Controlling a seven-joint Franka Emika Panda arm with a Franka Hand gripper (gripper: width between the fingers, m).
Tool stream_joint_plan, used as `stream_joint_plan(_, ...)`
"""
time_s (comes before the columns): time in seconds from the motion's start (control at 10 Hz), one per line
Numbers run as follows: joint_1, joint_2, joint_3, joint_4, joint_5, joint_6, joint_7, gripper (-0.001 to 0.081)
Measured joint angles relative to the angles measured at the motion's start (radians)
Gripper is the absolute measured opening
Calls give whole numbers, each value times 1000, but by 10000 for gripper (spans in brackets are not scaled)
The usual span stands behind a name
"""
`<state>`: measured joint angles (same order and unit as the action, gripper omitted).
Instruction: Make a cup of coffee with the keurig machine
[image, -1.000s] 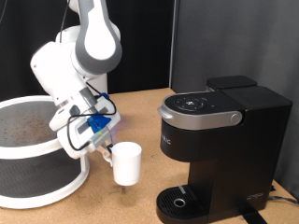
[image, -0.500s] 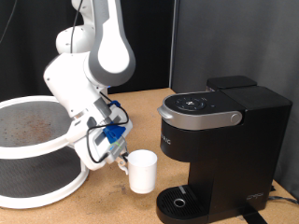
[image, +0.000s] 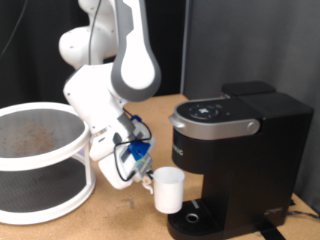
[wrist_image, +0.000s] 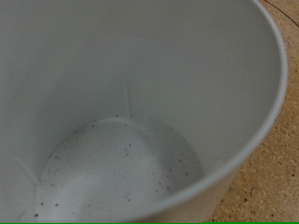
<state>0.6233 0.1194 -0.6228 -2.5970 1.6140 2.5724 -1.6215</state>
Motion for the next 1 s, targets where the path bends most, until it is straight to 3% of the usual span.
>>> stream_joint_plan(0.5,3,27,68,11,144,11,-78,72)
stream_joint_plan(1.0,4,123,98,98,221,30,-77,72)
